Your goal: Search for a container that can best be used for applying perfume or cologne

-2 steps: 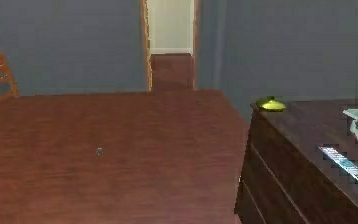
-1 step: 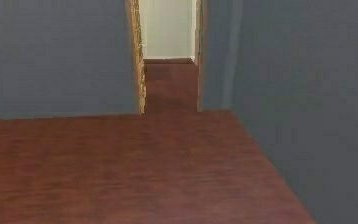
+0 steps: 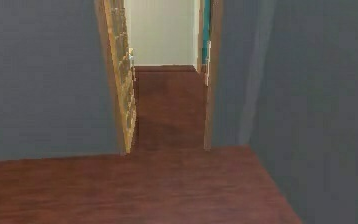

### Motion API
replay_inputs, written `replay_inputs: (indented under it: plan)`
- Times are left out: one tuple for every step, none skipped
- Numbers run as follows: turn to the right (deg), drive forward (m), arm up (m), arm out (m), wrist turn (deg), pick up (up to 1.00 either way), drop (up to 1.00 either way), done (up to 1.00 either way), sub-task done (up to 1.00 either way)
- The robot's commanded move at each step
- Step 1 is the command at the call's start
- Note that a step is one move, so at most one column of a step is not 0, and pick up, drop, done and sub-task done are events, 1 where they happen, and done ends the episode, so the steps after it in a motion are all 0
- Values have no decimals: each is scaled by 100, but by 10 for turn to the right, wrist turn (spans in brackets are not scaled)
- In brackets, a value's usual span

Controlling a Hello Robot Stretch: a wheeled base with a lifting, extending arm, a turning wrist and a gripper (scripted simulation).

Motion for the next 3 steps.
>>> replay_inputs:
  plan:
    - [0, 100, 0, 0, 0, 0, 0, 0, 0]
    - [0, 100, 0, 0, 0, 0, 0, 0, 0]
    - [-30, 0, 0, 0, 0, 0, 0, 0, 0]
